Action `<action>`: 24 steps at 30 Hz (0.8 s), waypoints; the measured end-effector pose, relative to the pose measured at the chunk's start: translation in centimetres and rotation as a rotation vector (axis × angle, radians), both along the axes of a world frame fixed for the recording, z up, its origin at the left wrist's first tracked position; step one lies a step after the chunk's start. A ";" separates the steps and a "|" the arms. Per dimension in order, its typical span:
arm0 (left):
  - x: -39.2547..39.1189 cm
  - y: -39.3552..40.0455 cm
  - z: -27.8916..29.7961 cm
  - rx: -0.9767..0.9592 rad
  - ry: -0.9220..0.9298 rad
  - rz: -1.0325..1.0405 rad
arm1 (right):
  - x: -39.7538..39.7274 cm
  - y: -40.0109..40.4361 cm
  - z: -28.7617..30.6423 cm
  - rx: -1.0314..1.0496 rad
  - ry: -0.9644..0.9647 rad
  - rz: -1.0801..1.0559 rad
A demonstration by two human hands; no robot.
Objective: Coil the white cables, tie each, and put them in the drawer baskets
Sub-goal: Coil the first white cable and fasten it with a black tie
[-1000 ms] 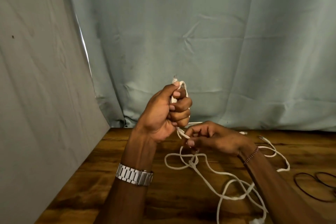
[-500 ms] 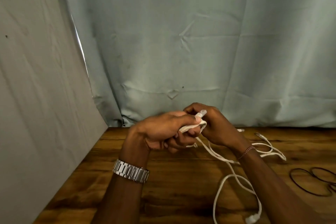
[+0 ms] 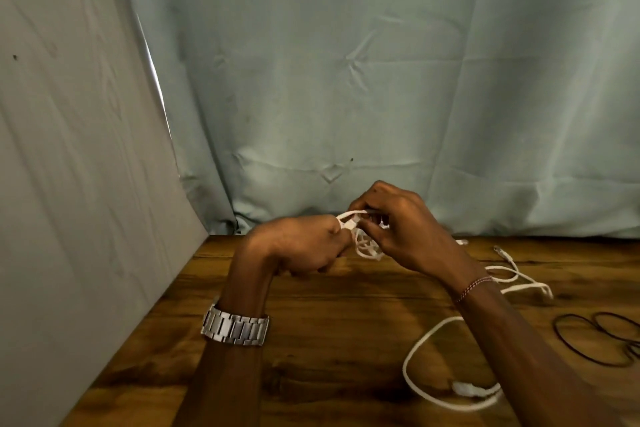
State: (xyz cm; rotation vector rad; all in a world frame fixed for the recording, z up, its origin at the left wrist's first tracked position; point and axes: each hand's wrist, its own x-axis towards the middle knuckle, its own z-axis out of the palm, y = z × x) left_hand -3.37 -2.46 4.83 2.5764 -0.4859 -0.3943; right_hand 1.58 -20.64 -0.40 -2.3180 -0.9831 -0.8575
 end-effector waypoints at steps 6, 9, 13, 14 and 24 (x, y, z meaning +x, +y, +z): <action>1.1 -0.3 -0.6 0.073 -0.351 0.106 | -1.1 0.5 0.6 0.170 0.135 -0.023; 2.1 0.2 -1.1 -0.411 -0.286 0.189 | -1.5 0.2 0.9 0.200 0.194 -0.026; 3.2 0.9 -1.3 -1.011 -0.116 0.202 | -1.8 0.0 1.0 0.139 0.324 0.023; 3.5 1.0 -1.4 -1.050 -0.147 0.199 | -2.0 0.2 1.1 0.126 0.376 0.065; 4.6 -0.4 -2.1 -1.271 -0.429 0.314 | -2.8 0.2 1.4 0.016 0.783 0.347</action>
